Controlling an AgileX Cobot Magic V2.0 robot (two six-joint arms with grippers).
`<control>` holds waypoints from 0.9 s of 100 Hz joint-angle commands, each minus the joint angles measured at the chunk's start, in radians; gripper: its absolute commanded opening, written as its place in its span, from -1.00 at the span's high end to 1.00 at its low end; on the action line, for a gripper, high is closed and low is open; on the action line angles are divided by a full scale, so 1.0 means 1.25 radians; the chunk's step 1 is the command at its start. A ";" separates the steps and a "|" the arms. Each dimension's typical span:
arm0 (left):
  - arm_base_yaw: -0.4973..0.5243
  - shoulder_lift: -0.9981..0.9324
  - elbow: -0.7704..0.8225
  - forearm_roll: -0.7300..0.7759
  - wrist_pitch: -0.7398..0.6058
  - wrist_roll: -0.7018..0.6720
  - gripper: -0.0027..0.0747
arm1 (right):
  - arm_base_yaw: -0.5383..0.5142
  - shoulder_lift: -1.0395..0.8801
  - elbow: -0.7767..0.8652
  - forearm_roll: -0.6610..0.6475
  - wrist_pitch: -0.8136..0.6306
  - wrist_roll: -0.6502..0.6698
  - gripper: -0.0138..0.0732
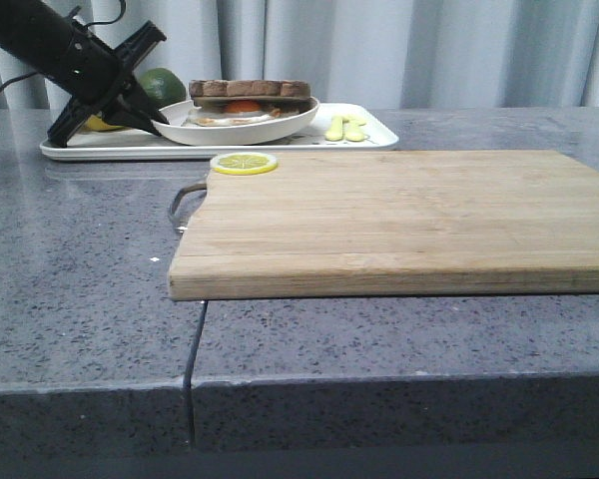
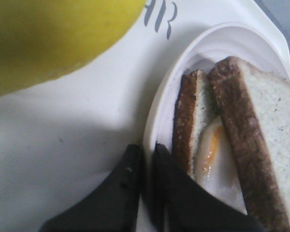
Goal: Place bread and move sandwich to tray
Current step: 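Lower the plate onto the tray and open the left gripper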
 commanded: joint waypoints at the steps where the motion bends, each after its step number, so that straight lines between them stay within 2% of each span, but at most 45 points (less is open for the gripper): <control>1: 0.002 -0.050 -0.026 -0.044 -0.037 -0.014 0.98 | -0.006 0.007 -0.019 -0.010 -0.071 0.001 -0.37; 68: 0.002 -0.050 -0.026 -0.081 -0.035 -0.011 0.97 | -0.006 0.007 -0.019 -0.010 -0.071 0.001 -0.37; 90: 0.002 -0.050 -0.026 -0.081 -0.024 -0.008 0.70 | -0.006 0.007 -0.019 -0.010 -0.071 0.001 -0.37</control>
